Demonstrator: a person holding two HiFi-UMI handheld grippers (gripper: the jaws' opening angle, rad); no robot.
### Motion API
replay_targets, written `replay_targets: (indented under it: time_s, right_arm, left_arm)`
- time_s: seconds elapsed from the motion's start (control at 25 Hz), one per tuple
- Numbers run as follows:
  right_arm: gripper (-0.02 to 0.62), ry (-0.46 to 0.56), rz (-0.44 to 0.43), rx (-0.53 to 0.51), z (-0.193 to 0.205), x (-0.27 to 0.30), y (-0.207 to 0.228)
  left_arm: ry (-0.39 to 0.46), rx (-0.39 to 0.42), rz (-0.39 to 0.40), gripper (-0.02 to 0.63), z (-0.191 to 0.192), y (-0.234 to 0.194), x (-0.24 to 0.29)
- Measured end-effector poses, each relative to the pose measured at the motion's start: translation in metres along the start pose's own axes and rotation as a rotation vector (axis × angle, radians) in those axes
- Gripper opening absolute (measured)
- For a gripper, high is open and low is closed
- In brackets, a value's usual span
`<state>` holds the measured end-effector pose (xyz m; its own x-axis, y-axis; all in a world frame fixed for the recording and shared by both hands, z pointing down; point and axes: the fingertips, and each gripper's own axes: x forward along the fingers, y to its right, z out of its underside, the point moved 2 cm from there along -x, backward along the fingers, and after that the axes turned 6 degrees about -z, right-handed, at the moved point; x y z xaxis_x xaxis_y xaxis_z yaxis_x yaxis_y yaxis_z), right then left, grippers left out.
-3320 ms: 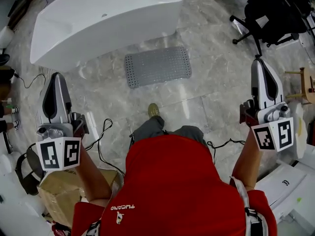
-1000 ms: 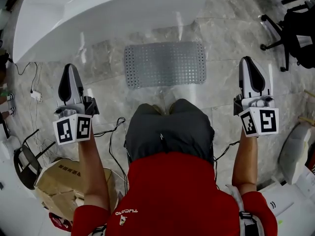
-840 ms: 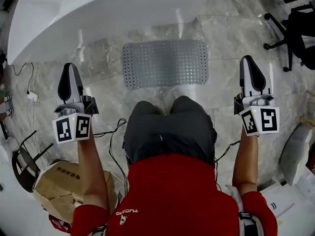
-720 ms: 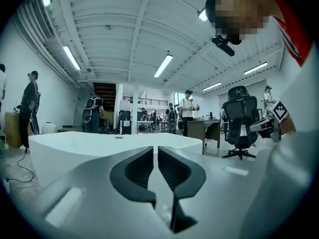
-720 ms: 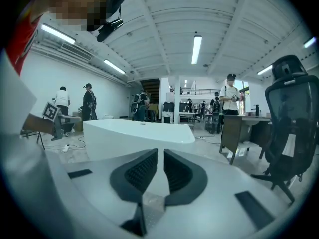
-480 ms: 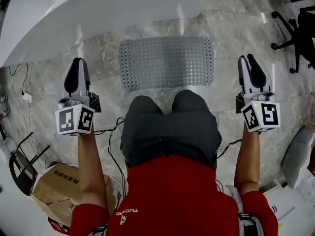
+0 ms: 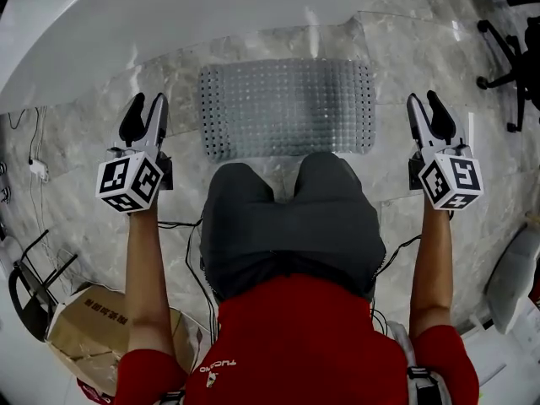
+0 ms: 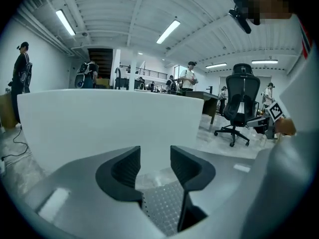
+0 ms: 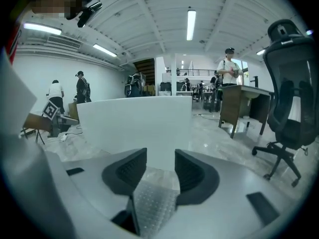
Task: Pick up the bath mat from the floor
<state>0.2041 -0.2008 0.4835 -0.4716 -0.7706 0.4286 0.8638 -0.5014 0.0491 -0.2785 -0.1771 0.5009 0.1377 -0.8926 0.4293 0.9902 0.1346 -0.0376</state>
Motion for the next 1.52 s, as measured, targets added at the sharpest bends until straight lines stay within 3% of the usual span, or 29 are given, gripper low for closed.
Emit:
replay_targets:
  time_s: [0.48, 0.92, 1.2, 1.52]
  right_arm:
    - [0.190, -0.140, 0.011, 0.126, 0.113, 0.051, 0.031]
    - [0.235, -0.311, 0.024, 0.182, 0.217, 0.104, 0.057]
    - [0.238, -0.400, 0.041, 0.251, 0.280, 0.126, 0.080]
    - [0.252, -0.506, 0.040, 0.258, 0.340, 0.147, 0.089]
  left_arm:
    - [-0.228, -0.061, -0.038, 0.299, 0.127, -0.022, 0.065]
    - [-0.463, -0.056, -0.085, 0.344, 0.248, -0.039, 0.111]
    - [-0.562, -0.059, -0.063, 0.355, 0.297, -0.041, 0.137]
    - [-0.664, -0.087, -0.037, 0.357, 0.349, -0.043, 0.162]
